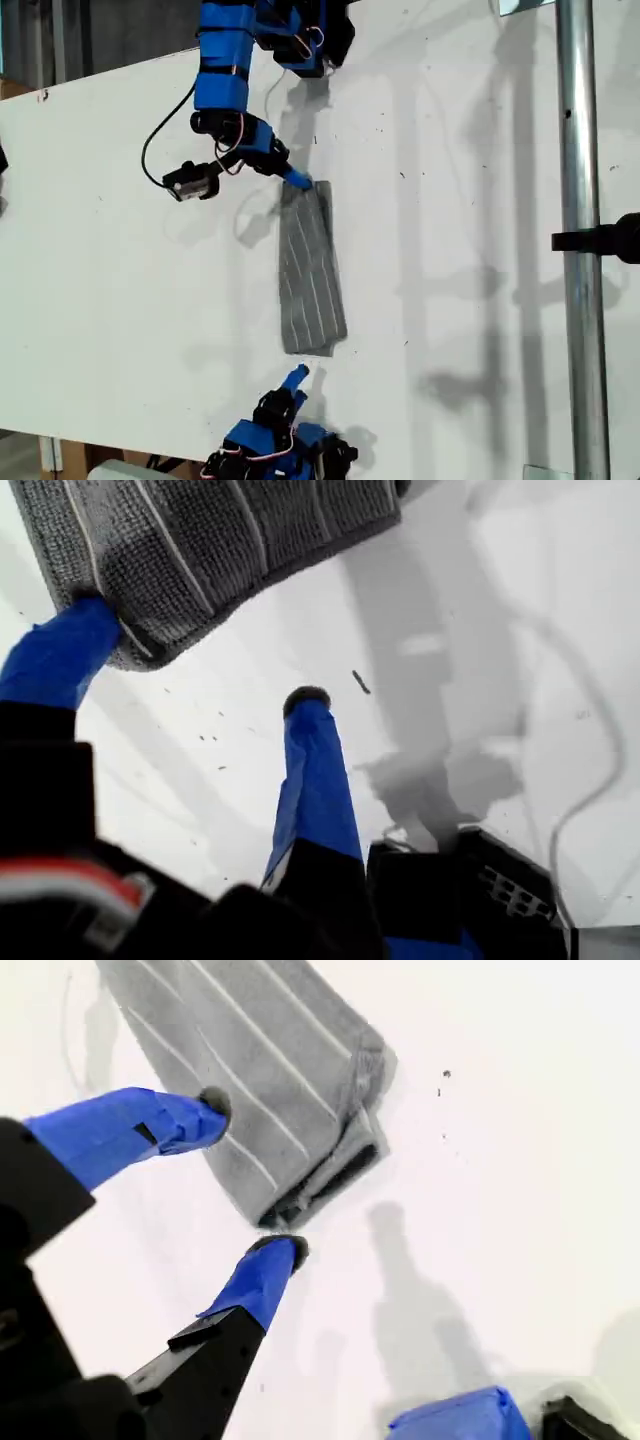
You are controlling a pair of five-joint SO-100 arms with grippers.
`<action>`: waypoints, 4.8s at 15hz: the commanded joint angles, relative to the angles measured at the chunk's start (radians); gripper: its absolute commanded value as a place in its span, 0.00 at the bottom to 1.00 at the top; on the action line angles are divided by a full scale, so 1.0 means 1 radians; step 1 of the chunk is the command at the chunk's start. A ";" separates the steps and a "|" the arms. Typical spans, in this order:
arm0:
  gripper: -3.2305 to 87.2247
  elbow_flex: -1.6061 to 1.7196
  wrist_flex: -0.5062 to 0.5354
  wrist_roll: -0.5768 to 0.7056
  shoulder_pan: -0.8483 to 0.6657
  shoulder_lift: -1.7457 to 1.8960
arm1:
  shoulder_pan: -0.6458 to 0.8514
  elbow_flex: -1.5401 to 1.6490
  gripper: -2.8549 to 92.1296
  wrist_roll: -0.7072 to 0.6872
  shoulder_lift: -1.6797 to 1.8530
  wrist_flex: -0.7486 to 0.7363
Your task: Grasp corners of a towel and fold twice.
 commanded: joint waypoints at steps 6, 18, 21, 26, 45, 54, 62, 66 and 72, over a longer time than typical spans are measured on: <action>0.21 0.364 -0.153 -0.064 0.063 0.595 | -0.063 0.026 0.44 0.129 -0.083 -0.210; 0.01 0.891 -0.511 0.181 0.109 0.930 | 0.040 0.795 0.45 0.482 0.948 -0.183; 0.01 0.857 -0.371 0.209 0.103 0.933 | 0.046 0.857 0.46 0.506 0.830 -0.425; 0.01 0.873 -0.367 0.179 0.137 0.933 | 0.034 0.578 0.47 0.495 0.040 -0.900; 0.03 0.868 -0.368 0.196 0.138 0.933 | -0.330 0.611 0.03 0.848 0.784 0.097; 0.03 0.861 -0.364 0.192 0.141 0.933 | -0.126 -0.035 0.03 0.396 0.031 -0.411; 0.03 0.864 -0.367 0.198 0.140 0.933 | -0.141 -0.376 0.23 0.365 -0.592 -0.666; 0.03 0.865 -0.370 0.204 0.133 0.933 | -0.081 -0.403 0.24 0.279 -0.365 -0.549; 0.03 0.887 -0.365 0.175 0.143 0.933 | 0.044 0.023 0.11 0.255 0.216 -0.380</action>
